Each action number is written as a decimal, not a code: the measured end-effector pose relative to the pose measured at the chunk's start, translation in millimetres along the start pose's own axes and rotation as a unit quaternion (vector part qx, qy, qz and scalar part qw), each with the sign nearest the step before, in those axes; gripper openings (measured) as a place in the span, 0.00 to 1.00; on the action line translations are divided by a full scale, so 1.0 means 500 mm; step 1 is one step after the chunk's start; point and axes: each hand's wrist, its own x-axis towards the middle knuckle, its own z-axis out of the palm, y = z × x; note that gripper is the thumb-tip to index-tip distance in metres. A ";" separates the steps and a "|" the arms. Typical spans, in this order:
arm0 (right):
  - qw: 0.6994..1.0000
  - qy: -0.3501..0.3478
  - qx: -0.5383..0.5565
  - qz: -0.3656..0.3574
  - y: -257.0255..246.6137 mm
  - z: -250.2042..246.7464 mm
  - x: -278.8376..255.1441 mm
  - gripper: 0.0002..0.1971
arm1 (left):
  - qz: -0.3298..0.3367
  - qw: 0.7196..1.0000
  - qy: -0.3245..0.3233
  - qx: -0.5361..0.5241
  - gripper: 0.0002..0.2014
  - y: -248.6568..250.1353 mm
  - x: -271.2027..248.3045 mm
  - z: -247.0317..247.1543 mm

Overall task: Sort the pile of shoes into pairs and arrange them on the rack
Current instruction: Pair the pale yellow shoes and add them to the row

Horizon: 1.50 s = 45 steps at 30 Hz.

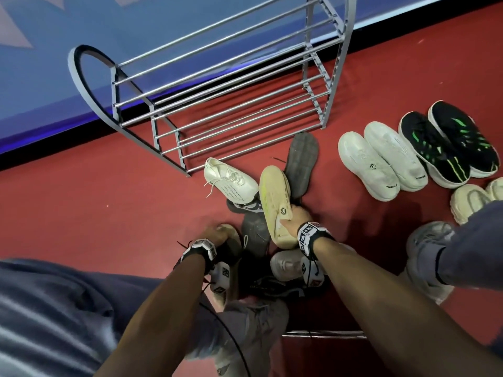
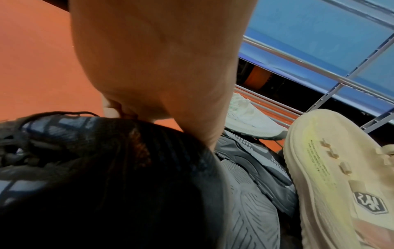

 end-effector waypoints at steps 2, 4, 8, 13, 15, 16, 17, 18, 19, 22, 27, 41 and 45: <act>1.000 -0.008 0.006 -0.004 0.001 -0.002 -0.001 0.25 | -0.015 0.997 -0.059 -0.035 0.09 0.040 -0.050 -0.017; 1.000 -0.018 0.016 -0.011 0.004 -0.007 -0.001 0.25 | -0.025 0.992 -0.102 -0.072 0.06 0.071 -0.084 -0.029; 0.996 -0.064 0.066 -0.017 0.010 -0.026 -0.005 0.24 | -0.006 0.996 -0.089 -0.031 0.11 0.084 -0.116 -0.057; 0.993 -0.083 0.085 -0.010 0.003 -0.053 -0.014 0.23 | 0.025 0.985 -0.164 -0.050 0.28 0.047 -0.043 -0.033; 0.993 -0.080 0.083 -0.002 0.001 -0.053 -0.012 0.23 | 0.073 0.984 -0.163 0.009 0.26 0.059 -0.048 -0.018; 0.993 -0.080 0.083 0.002 0.002 -0.052 -0.011 0.23 | 0.086 0.982 -0.162 0.035 0.25 0.072 -0.053 -0.016; 0.993 -0.084 0.085 0.009 0.003 -0.052 -0.011 0.23 | 0.101 0.981 -0.157 0.059 0.24 0.084 -0.055 -0.016; 0.992 -0.089 0.087 0.014 0.002 -0.053 -0.010 0.24 | 0.115 0.980 -0.138 0.087 0.22 0.095 -0.055 -0.021; 0.991 -0.095 0.095 0.021 0.001 -0.054 -0.008 0.24 | 0.132 0.978 -0.110 0.115 0.22 0.105 -0.050 -0.027; 0.984 -0.117 0.126 0.050 -0.008 -0.065 -0.009 0.24 | 0.147 0.976 -0.069 0.145 0.22 0.144 -0.055 -0.074; 0.968 -0.097 0.223 0.065 -0.011 -0.079 -0.021 0.17 | 0.226 0.970 0.022 0.089 0.14 0.265 -0.100 -0.193; 0.919 0.088 0.382 0.052 0.071 -0.202 -0.084 0.19 | 0.286 0.940 0.009 -0.186 0.27 0.423 -0.108 -0.042; 0.897 0.050 0.427 0.102 0.083 -0.184 -0.104 0.18 | 0.199 0.973 0.011 -0.113 0.27 0.370 -0.067 0.050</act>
